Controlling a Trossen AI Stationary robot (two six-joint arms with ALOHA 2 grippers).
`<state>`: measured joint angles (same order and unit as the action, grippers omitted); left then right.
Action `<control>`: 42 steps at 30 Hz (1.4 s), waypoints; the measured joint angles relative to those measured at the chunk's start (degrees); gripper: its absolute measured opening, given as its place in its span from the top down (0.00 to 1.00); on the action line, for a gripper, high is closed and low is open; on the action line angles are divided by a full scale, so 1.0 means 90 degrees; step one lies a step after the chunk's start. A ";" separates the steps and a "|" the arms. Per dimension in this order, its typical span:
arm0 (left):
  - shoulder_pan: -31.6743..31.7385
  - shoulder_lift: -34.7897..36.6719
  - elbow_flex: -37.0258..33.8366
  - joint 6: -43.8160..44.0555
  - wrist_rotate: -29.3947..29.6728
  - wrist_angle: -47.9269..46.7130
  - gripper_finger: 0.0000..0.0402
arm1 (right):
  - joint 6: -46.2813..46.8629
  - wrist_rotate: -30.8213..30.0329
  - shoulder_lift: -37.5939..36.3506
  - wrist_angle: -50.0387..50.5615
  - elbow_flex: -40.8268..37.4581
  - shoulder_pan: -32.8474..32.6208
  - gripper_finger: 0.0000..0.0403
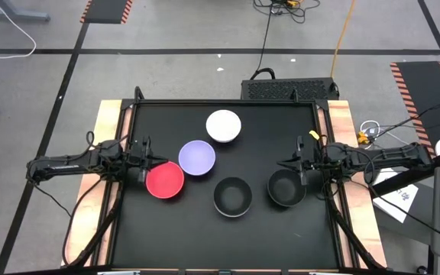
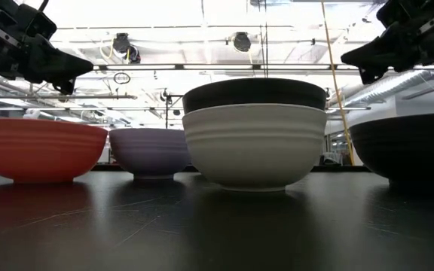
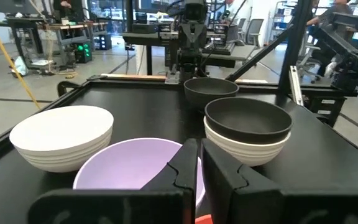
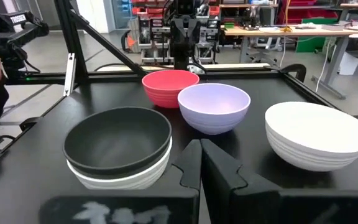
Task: Nest bowls inside each other
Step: Stack the orange bowl on the top black bowl
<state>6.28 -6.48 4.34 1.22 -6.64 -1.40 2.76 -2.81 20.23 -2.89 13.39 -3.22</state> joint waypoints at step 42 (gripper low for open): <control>0.0005 -0.0870 0.1256 0.0851 0.2075 -0.1636 0.71 | -0.0144 0.0008 0.0002 -0.0877 -0.0787 0.0000 1.00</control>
<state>6.33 -14.31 15.64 8.87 12.03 -16.12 1.46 -2.74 20.25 -10.79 6.31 -3.22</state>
